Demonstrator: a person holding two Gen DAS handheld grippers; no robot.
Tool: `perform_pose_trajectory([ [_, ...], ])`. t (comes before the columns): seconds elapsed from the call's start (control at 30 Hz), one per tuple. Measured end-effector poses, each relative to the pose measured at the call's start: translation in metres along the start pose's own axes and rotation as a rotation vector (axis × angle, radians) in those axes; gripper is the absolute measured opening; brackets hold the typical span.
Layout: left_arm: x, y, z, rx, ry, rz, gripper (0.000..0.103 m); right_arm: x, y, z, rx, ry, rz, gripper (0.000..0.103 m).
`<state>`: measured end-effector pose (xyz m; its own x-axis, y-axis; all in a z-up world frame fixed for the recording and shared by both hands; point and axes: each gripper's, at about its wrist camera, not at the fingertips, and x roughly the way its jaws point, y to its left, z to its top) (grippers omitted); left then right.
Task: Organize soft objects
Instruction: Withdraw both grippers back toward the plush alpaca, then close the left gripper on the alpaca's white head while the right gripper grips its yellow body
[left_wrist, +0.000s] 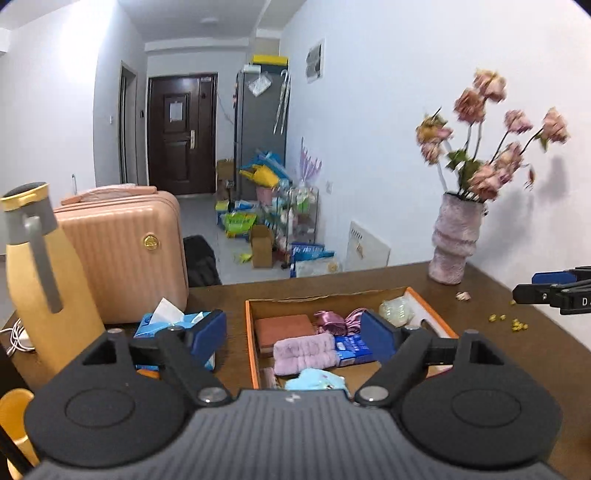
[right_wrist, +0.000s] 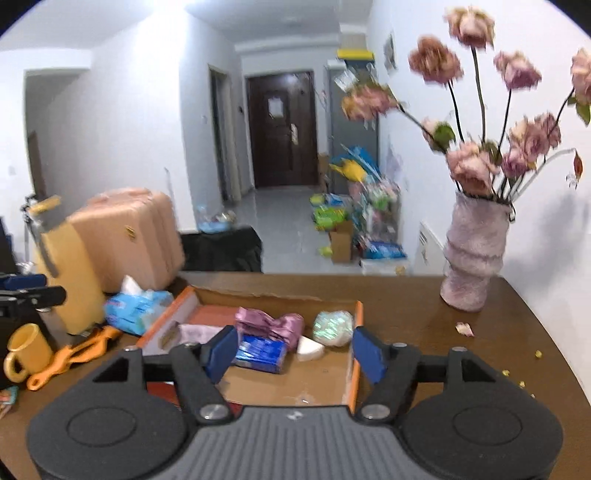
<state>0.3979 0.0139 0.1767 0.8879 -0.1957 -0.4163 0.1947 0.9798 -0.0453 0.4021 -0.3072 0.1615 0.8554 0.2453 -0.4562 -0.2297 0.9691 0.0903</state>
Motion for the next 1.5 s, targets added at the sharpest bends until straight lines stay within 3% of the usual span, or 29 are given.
perform_pose_trajectory([
  [0.07, -0.016, 0.003, -0.017, -0.022, -0.026, -0.029, 0.085, -0.015, 0.006, -0.018, 0.004, -0.039, 0.003, 0.079],
  [0.2, -0.058, 0.002, -0.070, -0.044, -0.044, 0.012, 0.086, -0.053, 0.025, -0.071, -0.007, -0.080, 0.001, 0.079],
  [0.3, -0.095, -0.006, -0.121, -0.048, -0.111, -0.035, 0.093, -0.088, 0.041, -0.123, -0.027, -0.131, 0.026, 0.081],
  [0.47, -0.130, -0.017, -0.203, -0.142, -0.048, -0.041, 0.093, -0.140, 0.055, -0.215, 0.067, -0.214, -0.002, 0.086],
  [0.57, -0.128, -0.022, -0.218, -0.136, 0.007, -0.063, 0.093, -0.147, 0.050, -0.244, 0.139, -0.178, 0.021, 0.086],
  [0.63, -0.120, -0.030, -0.213, -0.110, 0.020, -0.063, 0.093, -0.144, 0.049, -0.243, 0.110, -0.141, -0.006, 0.086],
  [0.73, -0.109, -0.044, -0.205, -0.092, 0.004, -0.096, 0.093, -0.142, 0.049, -0.240, 0.082, -0.161, -0.070, 0.086],
  [0.93, -0.068, -0.069, -0.201, -0.082, 0.067, -0.156, 0.093, -0.113, 0.027, -0.238, 0.129, -0.109, -0.060, 0.085],
  [1.13, 0.004, -0.090, -0.185, -0.150, 0.169, -0.265, 0.093, -0.065, 0.001, -0.219, 0.156, -0.058, -0.057, 0.085],
  [1.33, 0.068, -0.101, -0.174, -0.255, 0.243, -0.290, 0.089, -0.006, -0.018, -0.193, 0.189, -0.045, -0.012, 0.082],
  [1.5, 0.102, -0.100, -0.173, -0.335, 0.306, -0.346, 0.076, 0.036, -0.032, -0.180, 0.242, -0.029, 0.037, 0.073],
])
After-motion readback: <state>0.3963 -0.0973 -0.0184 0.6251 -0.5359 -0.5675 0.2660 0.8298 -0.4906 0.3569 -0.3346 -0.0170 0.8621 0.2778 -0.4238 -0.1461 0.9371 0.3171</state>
